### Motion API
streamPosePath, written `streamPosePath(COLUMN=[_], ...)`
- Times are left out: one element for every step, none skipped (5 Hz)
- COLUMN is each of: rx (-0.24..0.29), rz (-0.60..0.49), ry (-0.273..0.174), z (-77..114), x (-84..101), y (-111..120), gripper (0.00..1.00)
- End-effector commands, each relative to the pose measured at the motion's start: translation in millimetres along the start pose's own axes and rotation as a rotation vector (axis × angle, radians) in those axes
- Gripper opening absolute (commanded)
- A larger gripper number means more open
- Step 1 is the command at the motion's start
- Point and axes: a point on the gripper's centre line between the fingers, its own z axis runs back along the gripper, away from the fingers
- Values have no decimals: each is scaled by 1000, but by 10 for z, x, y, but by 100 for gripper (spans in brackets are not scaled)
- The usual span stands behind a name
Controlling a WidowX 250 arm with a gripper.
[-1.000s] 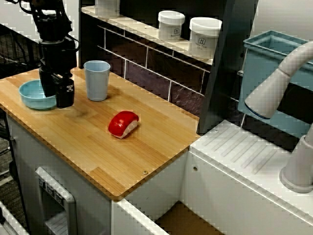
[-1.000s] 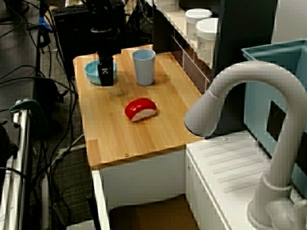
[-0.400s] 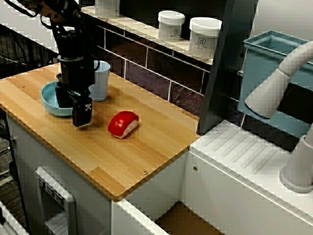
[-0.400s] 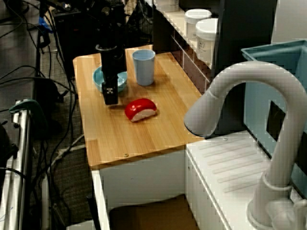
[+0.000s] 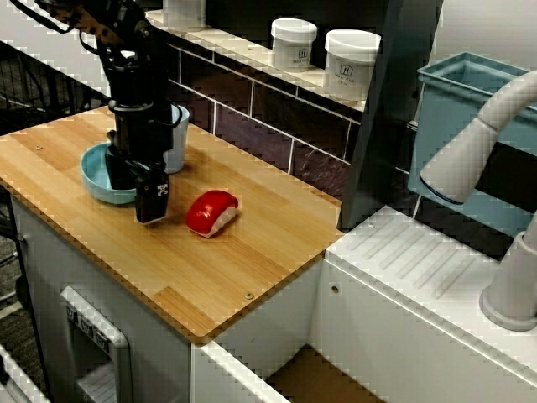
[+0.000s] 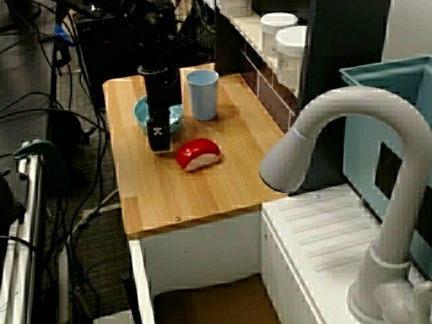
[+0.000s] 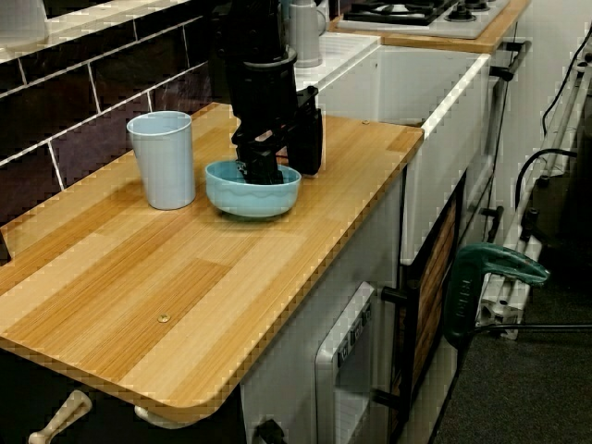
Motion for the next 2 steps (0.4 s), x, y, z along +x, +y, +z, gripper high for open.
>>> streamPosePath(rx=[15, 7], rz=[-64, -71], ry=[-41, -27], z=[260, 310], x=[93, 171], y=[-291, -384], gripper=[100, 100])
